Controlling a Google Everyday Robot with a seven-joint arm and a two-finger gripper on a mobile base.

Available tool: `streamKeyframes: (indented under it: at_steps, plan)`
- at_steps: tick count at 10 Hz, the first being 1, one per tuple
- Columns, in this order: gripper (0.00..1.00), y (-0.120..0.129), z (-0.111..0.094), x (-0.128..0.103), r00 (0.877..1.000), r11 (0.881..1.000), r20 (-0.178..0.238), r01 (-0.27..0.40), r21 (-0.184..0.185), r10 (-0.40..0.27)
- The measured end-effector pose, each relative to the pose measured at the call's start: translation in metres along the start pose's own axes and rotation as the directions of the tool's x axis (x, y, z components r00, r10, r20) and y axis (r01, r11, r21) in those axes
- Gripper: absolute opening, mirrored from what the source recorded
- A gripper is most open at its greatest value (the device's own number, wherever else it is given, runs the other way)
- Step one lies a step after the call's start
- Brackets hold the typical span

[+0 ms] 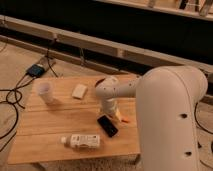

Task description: Push the eraser across the table

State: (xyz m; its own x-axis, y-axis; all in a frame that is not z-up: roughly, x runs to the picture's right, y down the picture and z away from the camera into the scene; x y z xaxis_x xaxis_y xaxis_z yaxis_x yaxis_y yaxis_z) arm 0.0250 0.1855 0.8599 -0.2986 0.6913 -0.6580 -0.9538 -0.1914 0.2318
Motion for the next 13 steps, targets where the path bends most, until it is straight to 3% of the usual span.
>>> streamKeyframes:
  at_steps: [13]
  plan:
    - [0.8, -0.068, 0.001, 0.043, 0.995, 0.992, -0.084, -0.051, 0.114, 0.06]
